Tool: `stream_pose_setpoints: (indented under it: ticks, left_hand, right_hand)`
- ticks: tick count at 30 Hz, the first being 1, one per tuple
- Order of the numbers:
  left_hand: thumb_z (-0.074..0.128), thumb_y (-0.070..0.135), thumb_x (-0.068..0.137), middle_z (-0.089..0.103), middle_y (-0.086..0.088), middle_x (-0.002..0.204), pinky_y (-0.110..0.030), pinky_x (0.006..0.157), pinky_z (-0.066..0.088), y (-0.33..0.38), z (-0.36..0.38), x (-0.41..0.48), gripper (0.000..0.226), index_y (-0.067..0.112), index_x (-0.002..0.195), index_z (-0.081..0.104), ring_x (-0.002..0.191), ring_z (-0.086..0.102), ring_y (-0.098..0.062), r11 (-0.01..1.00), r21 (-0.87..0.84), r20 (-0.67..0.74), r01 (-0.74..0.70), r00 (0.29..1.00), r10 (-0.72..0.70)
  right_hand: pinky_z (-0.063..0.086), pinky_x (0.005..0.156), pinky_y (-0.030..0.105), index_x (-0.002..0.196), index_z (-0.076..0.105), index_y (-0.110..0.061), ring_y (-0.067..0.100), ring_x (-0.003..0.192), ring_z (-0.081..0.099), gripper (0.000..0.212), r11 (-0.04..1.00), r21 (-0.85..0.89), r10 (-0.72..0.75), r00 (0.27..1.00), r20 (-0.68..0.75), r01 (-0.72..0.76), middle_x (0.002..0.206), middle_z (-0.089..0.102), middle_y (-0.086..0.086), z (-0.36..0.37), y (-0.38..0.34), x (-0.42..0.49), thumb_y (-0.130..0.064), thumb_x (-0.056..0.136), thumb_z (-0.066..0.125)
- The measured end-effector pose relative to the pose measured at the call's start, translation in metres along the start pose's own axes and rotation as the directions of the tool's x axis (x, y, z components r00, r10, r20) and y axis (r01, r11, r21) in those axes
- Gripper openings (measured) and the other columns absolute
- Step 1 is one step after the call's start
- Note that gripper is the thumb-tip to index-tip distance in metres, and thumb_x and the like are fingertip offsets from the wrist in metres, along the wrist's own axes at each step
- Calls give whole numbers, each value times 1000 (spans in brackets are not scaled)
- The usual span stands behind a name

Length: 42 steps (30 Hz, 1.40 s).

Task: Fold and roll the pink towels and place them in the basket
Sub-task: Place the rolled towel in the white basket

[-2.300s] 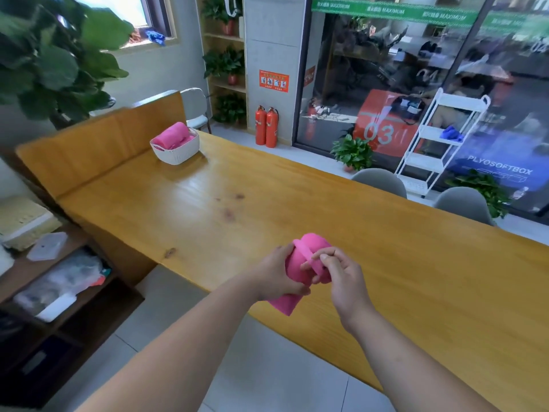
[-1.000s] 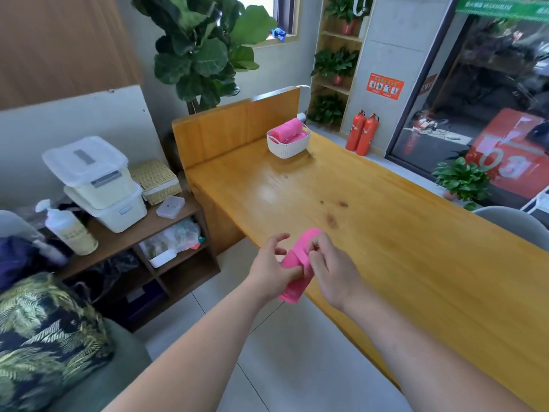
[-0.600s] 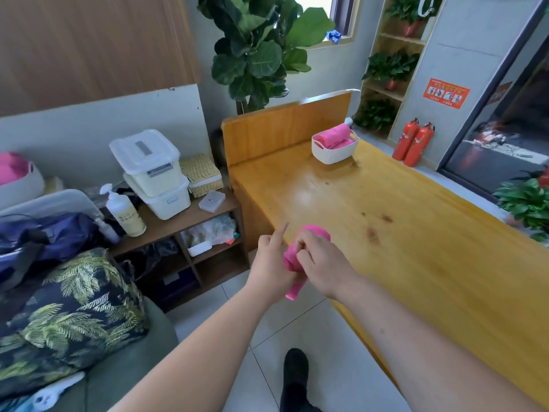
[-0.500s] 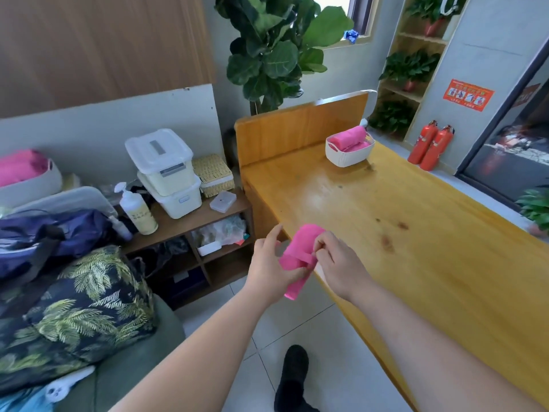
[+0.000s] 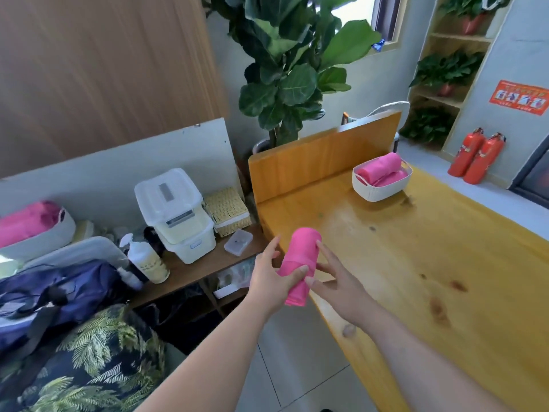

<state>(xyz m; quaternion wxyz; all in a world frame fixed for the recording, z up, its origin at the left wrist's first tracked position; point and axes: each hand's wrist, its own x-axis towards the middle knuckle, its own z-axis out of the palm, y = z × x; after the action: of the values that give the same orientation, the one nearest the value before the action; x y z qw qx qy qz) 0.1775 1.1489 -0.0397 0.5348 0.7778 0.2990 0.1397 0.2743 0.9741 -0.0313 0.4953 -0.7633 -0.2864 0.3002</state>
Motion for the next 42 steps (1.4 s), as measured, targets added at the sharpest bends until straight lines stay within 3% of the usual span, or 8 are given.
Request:
stream_pose_setpoints:
  ticks: [11, 16, 20, 24, 29, 34, 38, 42]
  left_hand:
    - [67, 70, 89, 55, 15, 140, -48, 97, 60, 42, 25, 122, 66, 76, 145, 32, 119, 66, -17, 990, 79, 274, -115, 958, 89]
    - [67, 60, 96, 47, 15, 143, -44, 99, 59, 62, 52, 168, 64, 74, 146, 31, 119, 63, -14, 976, 128, 481, -177, 871, 95]
    - [68, 59, 96, 45, 13, 144, -35, 88, 62, 70, 85, 204, 64, 70, 149, 34, 108, 67, -12, 966, 119, 592, -231, 798, 117]
    - [69, 42, 101, 47, 3, 147, -23, 74, 58, 74, 123, 248, 62, 54, 155, 40, 86, 67, 3, 961, 43, 669, -272, 723, 174]
    - [70, 54, 95, 55, 9, 139, -35, 86, 64, 80, 155, 308, 60, 60, 149, 45, 96, 71, -9, 953, 45, 760, -298, 629, 161]
    - [70, 42, 100, 54, 7, 143, -24, 85, 60, 98, 175, 361, 56, 46, 152, 50, 95, 68, -6, 945, -54, 818, -323, 528, 227]
    - [70, 39, 100, 58, 8, 136, -16, 80, 51, 110, 185, 399, 56, 41, 152, 51, 114, 66, -24, 929, -51, 840, -366, 488, 238]
    - [70, 46, 98, 65, -2, 119, -24, 79, 54, 121, 198, 443, 55, 46, 150, 51, 89, 66, -4, 914, -44, 849, -403, 467, 247]
  right_hand:
    - [62, 94, 41, 155, 24, -66, 16, 108, 74, 96, 964, 262, -26, 999, -23, 31, 141, 56, -12, -59, 0, 96, -37, 88, 86]
    - [64, 89, 41, 152, 29, -68, 19, 108, 74, 95, 953, 303, 33, 993, -115, 3, 141, 56, -9, -94, 16, 110, -33, 86, 88]
    - [64, 86, 40, 155, 29, -64, 19, 104, 76, 97, 942, 333, 112, 971, -211, -36, 140, 57, -9, -117, 30, 120, -31, 85, 89]
    - [64, 79, 37, 158, 29, -57, 18, 99, 76, 100, 926, 369, 212, 923, -320, -85, 137, 58, -5, -136, 39, 140, -27, 84, 90]
    - [65, 79, 44, 159, 29, -53, 24, 97, 78, 100, 892, 429, 341, 836, -430, -144, 134, 61, 4, -154, 40, 173, -17, 85, 88]
    - [65, 82, 54, 157, 35, -51, 27, 96, 78, 99, 859, 495, 418, 733, -537, -128, 131, 61, 9, -171, 31, 211, -7, 85, 85]
    - [62, 85, 60, 155, 38, -54, 26, 98, 78, 98, 836, 538, 465, 657, -593, -105, 133, 60, 8, -180, 25, 239, -3, 84, 84]
    - [63, 82, 59, 157, 36, -52, 24, 98, 78, 100, 841, 532, 474, 609, -637, -99, 130, 60, 4, -193, 18, 264, 0, 85, 83]
